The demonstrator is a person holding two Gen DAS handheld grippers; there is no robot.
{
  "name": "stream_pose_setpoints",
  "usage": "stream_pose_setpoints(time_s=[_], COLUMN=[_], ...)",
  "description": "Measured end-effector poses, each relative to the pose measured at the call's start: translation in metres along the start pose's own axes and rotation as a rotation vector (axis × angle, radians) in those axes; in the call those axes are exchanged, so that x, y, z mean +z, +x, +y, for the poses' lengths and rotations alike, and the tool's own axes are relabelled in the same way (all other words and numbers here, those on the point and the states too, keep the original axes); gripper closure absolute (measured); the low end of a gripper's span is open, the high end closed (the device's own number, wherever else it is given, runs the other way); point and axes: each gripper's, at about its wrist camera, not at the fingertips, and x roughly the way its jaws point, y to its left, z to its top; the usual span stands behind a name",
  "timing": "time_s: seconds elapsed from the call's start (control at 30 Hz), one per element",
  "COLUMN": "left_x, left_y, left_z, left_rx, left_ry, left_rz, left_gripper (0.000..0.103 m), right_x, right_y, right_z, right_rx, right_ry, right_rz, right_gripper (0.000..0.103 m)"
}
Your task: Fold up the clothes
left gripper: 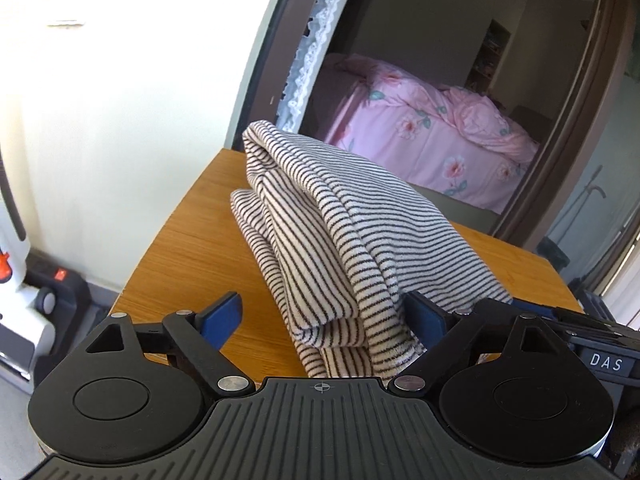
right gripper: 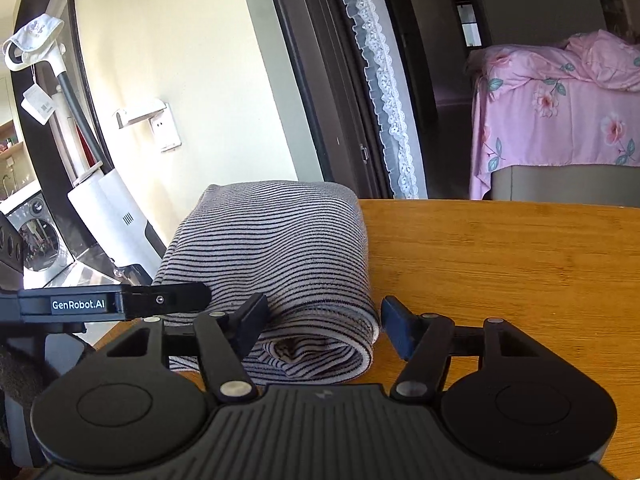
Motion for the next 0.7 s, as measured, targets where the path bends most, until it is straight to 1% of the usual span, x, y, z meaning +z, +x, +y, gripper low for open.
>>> stream_pose_setpoints(time_s=[0.03,0.1,0.13,0.23,0.3,0.37,0.47,0.6,0.7], left_x=[0.000,-0.002,-0.002,-0.007,-0.012,-0.020,-0.032,-0.048,-0.058], left_y=[-0.001,-0.004,-0.006,-0.017,-0.022,-0.028,-0.038,-0.052,-0.061], left_z=[0.002,0.004,0.005,-0.002,-0.007,-0.012,-0.020,-0.034,-0.048], left_rx=[0.006,0.016,0.022,0.066,0.084,0.085,0.090,0.144,0.189], left_ry=[-0.009,-0.029,-0.038,-0.012,-0.010,-0.031,-0.048,-0.047,-0.028], left_rz=[-0.006,-0.023,-0.031,-0.078,-0.077,-0.057,-0.025,-0.013,-0.001], left_gripper=[0.010,0.010,0.010,0.008,0.008,0.008,0.005,0.000,0.000], right_x=[0.000,0.000,-0.001,-0.004,-0.007,-0.013,-0.025,-0.042,-0.052], right_y=[0.002,0.002,0.001,-0.006,-0.011,-0.017,-0.033,-0.063,-0.083], right_z=[-0.001,-0.006,-0.008,-0.009,-0.010,-0.012,-0.015,-0.016,-0.015], right_rx=[0.007,0.015,0.011,-0.017,-0.027,-0.021,-0.020,-0.039,-0.084], right_ry=[0.010,0.039,0.056,0.080,0.094,0.113,0.141,0.159,0.163], right_rz=[0.010,0.020,0.014,-0.015,-0.012,0.014,0.038,0.038,0.033], right_gripper=[0.033,0.022,0.019,0.009,0.003,0.000,0.000,0.000,0.000])
